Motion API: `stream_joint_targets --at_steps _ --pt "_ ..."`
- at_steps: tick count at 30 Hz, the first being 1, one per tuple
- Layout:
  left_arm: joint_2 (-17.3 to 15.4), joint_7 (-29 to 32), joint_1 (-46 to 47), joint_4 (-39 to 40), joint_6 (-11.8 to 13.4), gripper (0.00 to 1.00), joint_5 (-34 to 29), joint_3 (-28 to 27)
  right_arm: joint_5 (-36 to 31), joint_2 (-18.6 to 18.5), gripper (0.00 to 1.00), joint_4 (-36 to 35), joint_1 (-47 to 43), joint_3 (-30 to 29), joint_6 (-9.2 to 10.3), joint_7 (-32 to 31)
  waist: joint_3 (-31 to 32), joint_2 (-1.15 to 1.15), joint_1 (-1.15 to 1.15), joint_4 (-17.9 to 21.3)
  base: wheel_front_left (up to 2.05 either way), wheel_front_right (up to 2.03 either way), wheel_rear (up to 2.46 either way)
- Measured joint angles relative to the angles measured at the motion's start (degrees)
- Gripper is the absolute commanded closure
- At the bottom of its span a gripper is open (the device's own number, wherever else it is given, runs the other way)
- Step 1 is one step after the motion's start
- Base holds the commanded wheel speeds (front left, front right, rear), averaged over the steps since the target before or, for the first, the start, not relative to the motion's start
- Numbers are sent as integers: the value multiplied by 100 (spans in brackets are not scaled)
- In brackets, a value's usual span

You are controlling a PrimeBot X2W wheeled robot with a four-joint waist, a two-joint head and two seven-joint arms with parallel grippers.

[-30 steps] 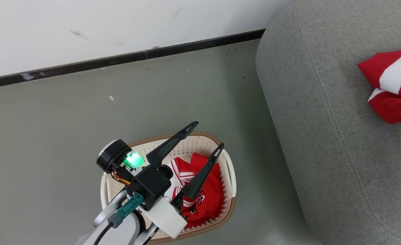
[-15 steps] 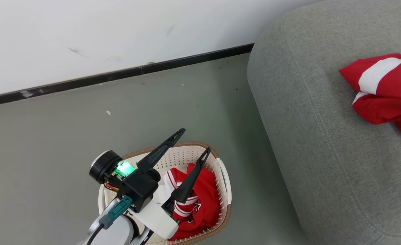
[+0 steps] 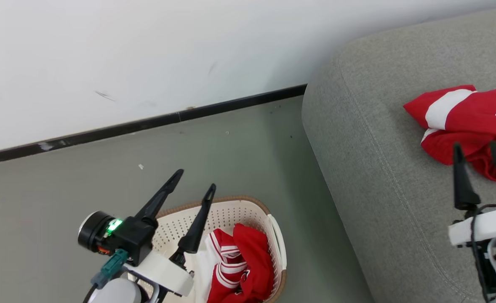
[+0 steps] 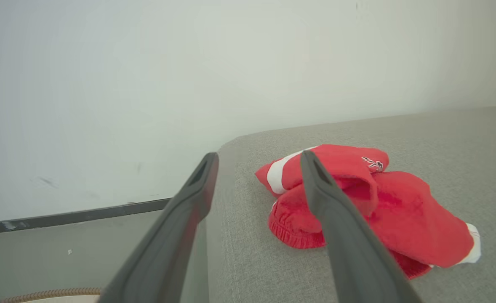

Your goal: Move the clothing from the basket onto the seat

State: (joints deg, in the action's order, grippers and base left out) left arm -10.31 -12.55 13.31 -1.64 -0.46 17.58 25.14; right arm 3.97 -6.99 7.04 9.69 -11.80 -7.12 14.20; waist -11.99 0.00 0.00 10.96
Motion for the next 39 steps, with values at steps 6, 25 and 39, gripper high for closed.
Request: stream_joint_targets --at_steps 6,25,39 --pt "7 -67 -288 -177 187 0 121 -289 -213 126 0 -152 15 581 0 1 264 0 0 -94 0 0 0" --pt "41 -167 -949 -439 541 0 411 -992 -728 370 0 -116 -68 1068 1 1 950 0 0 -583 0 0 0" --pt "102 -174 -1228 -515 586 0 452 -1217 -820 464 0 -80 -692 1167 1 1 1289 0 0 -984 0 0 0"
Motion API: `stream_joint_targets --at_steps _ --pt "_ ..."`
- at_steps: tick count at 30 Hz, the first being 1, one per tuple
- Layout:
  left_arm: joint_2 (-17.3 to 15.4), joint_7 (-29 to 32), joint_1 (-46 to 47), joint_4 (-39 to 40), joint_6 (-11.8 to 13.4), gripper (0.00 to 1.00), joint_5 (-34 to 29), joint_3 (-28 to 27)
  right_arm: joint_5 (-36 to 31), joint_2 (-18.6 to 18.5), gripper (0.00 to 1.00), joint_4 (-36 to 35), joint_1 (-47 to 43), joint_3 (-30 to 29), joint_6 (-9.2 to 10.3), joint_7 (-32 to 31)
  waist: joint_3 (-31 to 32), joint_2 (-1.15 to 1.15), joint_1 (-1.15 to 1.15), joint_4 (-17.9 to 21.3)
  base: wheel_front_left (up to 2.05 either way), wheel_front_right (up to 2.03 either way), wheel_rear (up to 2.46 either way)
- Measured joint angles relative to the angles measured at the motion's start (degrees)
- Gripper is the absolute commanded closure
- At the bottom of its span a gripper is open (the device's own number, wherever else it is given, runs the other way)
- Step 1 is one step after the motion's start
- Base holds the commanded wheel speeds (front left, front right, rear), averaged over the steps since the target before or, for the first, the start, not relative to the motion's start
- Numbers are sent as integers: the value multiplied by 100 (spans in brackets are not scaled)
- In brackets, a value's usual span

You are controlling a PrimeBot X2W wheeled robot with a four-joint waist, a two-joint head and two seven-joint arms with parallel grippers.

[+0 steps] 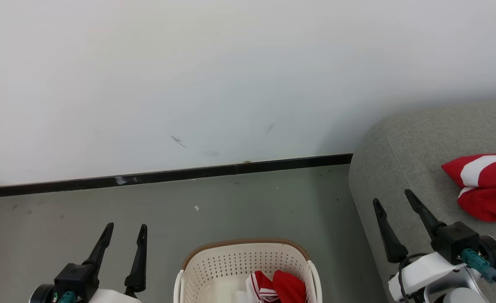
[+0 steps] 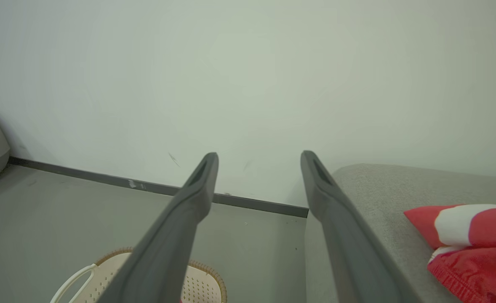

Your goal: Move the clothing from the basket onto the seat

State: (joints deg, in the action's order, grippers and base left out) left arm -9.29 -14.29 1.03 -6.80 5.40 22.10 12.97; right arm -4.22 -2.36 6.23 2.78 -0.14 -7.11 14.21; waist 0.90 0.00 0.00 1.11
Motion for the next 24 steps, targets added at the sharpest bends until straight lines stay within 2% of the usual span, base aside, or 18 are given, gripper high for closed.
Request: stream_joint_targets --at_steps 11,24 --pt "4 0 -68 -26 -1 0 -11 -134 428 4 0 -14 -380 98 0 -1 167 0 0 -184 0 0 0" --pt "23 0 -212 -36 -2 0 -64 -282 488 4 0 -196 -518 168 0 0 171 0 0 -157 0 0 0"
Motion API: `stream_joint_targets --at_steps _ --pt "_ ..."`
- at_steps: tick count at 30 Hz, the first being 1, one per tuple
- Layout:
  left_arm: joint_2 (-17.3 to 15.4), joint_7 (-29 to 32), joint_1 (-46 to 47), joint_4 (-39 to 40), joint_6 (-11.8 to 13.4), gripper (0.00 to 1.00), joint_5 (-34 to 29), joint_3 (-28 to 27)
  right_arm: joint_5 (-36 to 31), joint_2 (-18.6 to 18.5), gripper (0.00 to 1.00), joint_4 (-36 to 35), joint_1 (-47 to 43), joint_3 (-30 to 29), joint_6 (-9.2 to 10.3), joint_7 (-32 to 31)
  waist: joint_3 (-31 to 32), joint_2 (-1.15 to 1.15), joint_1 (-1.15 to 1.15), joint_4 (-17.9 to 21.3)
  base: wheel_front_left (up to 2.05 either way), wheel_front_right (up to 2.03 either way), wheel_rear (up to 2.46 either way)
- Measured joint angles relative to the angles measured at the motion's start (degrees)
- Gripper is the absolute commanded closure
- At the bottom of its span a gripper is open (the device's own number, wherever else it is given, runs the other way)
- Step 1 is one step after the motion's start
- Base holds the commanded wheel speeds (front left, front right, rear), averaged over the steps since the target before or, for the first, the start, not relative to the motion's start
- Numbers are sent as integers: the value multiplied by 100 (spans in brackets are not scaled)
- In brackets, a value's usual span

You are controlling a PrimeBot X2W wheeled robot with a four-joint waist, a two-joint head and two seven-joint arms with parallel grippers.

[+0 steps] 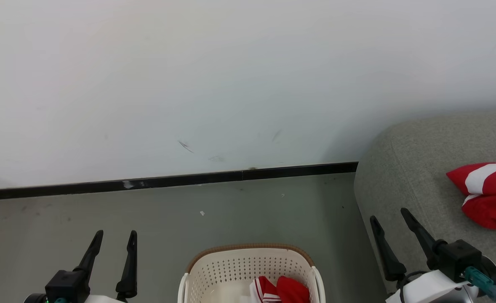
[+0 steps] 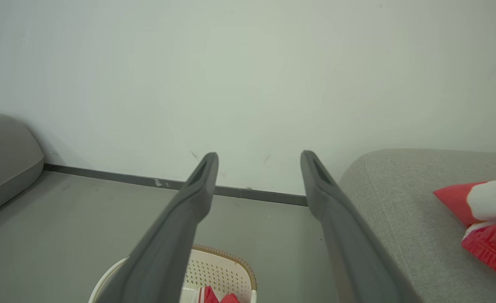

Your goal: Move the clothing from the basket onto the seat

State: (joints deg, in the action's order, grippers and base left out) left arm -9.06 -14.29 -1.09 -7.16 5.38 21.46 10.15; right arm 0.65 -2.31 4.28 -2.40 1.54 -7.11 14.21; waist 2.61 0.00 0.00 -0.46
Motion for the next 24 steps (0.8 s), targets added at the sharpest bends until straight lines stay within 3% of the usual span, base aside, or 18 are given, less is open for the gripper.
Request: stream_joint_targets --at_steps 15,24 --pt "32 0 -68 70 -10 0 -86 -83 36 1 0 -174 -88 76 0 -1 -152 0 0 44 0 0 0" --pt "-57 0 -49 -34 -158 0 -312 81 -78 1 0 -415 -71 -14 0 -1 -329 0 0 65 0 0 0"
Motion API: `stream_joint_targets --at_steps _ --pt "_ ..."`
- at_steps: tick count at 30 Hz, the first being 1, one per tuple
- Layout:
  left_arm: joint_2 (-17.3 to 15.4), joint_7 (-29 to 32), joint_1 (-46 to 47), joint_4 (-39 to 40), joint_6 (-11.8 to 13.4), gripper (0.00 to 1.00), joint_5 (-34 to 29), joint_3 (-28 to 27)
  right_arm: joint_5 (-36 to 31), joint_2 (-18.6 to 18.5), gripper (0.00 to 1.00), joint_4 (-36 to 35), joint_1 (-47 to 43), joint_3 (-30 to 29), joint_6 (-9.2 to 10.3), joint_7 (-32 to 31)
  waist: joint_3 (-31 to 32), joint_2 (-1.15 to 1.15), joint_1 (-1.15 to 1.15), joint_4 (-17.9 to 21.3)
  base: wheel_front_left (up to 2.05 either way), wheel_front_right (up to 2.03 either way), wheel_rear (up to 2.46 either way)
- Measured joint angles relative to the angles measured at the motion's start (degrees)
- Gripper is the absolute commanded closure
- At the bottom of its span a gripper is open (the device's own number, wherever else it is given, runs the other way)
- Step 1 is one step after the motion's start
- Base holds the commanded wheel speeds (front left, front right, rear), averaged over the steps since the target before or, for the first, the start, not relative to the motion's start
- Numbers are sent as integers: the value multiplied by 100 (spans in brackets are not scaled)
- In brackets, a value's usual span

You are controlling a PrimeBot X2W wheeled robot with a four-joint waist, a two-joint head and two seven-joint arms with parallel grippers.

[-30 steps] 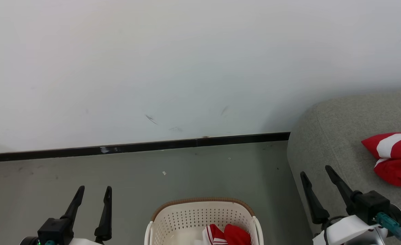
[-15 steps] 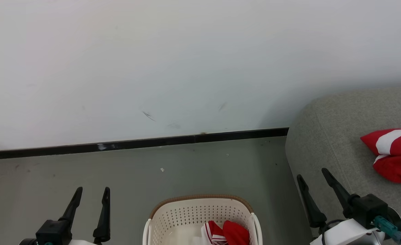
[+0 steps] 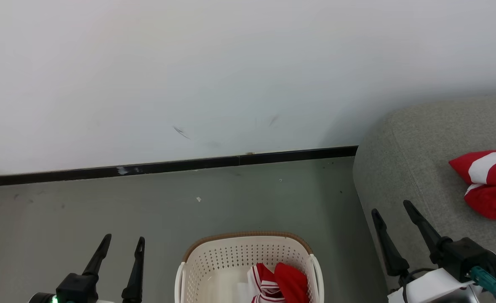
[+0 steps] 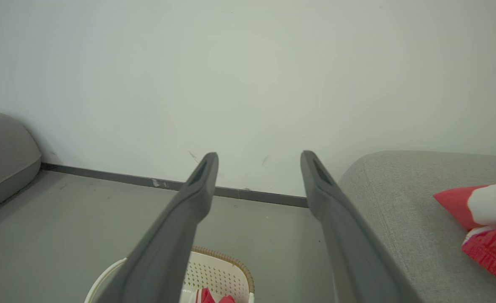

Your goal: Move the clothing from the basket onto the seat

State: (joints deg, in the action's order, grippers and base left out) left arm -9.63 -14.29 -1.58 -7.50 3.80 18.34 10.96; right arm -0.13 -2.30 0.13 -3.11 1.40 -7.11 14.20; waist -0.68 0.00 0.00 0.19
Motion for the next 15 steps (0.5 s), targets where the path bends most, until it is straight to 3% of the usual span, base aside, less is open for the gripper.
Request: stream_joint_targets --at_steps 15 --pt "8 279 693 -702 -478 0 -254 716 -202 8 0 -399 6 -427 -1 1 -480 0 0 109 0 0 0"
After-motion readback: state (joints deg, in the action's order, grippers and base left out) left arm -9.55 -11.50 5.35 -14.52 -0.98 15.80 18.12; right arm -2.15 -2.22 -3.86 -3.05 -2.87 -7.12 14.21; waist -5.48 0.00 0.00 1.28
